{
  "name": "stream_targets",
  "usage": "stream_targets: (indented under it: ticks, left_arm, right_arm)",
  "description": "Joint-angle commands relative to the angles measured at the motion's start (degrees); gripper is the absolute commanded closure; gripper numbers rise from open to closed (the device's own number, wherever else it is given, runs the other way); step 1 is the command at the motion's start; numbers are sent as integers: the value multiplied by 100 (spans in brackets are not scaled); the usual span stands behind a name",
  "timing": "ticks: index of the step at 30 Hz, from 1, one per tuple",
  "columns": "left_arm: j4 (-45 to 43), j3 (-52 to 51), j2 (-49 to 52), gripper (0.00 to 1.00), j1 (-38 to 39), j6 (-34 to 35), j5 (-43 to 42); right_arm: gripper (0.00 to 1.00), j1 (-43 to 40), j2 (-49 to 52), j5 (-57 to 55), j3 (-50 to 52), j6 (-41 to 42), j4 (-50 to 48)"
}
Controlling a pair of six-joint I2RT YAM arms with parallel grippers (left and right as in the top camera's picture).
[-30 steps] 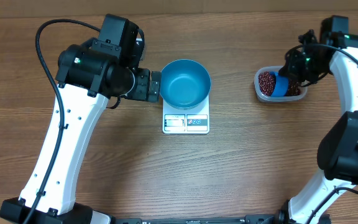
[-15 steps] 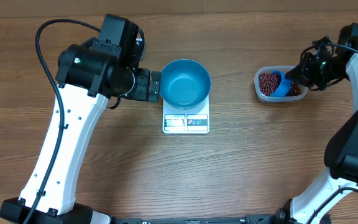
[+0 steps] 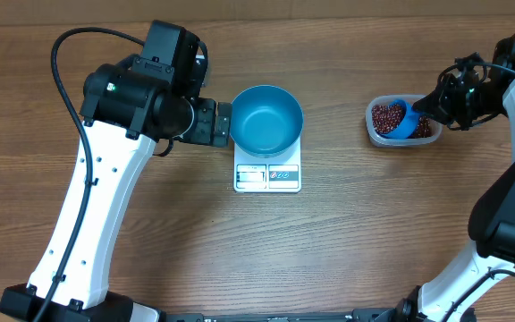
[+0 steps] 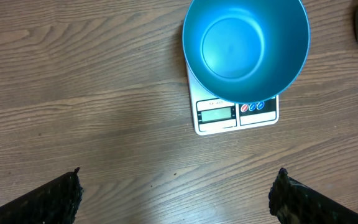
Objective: Scoop item into bowl and weigh 150g on scale
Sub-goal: 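Drag the scoop through the beans and tilt it upward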
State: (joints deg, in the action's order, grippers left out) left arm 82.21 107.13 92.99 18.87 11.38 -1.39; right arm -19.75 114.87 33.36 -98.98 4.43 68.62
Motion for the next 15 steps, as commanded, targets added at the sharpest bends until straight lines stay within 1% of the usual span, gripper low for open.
stream_targets:
  ticks: [1,4,15]
  left_arm:
    - [-17,61,-85,1,-22,-131,50]
    - [-20,61,-85,0,-22,-131,50]
    - [-17,61,-85,0,-22,-131,50]
  right_arm:
    - [96,-105,2,358,33,26,-15]
    - [96,-245,2,538,33,26,-13]
    - [96,-514,2,538,33,-2,103]
